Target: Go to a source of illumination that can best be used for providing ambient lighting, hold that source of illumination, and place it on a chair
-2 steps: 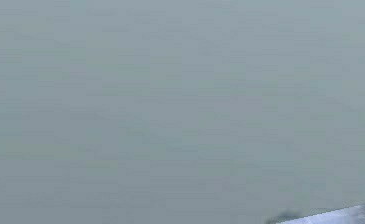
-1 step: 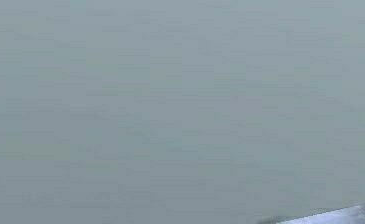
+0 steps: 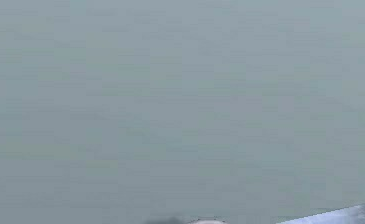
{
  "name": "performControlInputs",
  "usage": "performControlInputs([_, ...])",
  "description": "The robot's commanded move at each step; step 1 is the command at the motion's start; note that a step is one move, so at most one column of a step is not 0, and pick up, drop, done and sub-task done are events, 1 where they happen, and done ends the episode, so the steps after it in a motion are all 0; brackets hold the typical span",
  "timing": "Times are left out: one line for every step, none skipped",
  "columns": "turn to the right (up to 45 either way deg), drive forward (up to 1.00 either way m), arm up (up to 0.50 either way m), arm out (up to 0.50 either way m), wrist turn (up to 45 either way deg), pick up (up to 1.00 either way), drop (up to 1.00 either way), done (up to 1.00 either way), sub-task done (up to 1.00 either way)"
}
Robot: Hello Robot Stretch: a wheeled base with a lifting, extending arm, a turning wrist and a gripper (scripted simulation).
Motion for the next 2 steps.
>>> performControlInputs([45.0, 0.0, 0.0, 0.0, 0.0, 0.0, 0.0, 0.0, 0.0])
performControlInputs([45.0, 0.0, 0.0, 0.0, 0.0, 0.0, 0.0, 0.0, 0.0])
